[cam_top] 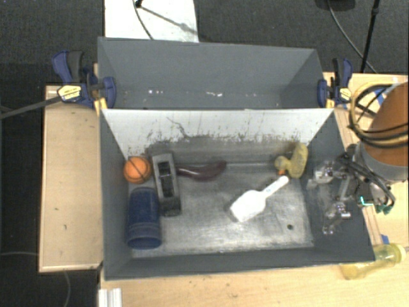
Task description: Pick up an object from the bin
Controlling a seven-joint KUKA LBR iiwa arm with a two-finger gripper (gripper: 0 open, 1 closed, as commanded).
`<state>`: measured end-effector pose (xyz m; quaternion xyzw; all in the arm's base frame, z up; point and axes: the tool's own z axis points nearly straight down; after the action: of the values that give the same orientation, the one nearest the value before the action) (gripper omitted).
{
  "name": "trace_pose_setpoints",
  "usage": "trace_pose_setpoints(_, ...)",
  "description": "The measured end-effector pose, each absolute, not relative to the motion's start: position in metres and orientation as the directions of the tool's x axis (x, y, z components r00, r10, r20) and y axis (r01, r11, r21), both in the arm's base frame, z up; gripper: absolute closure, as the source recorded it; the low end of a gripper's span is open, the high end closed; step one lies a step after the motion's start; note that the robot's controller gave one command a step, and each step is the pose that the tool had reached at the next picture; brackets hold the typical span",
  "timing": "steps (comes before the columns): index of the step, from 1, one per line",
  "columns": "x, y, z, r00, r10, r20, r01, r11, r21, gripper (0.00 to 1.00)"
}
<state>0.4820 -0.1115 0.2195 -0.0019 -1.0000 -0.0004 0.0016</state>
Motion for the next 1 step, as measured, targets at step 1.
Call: trace_pose_setpoints(1, 0.4835, -0.1111, 0.2222, -1.0, 0.0, -0.003, 0.0, 1.0, 0.0, 0.0)
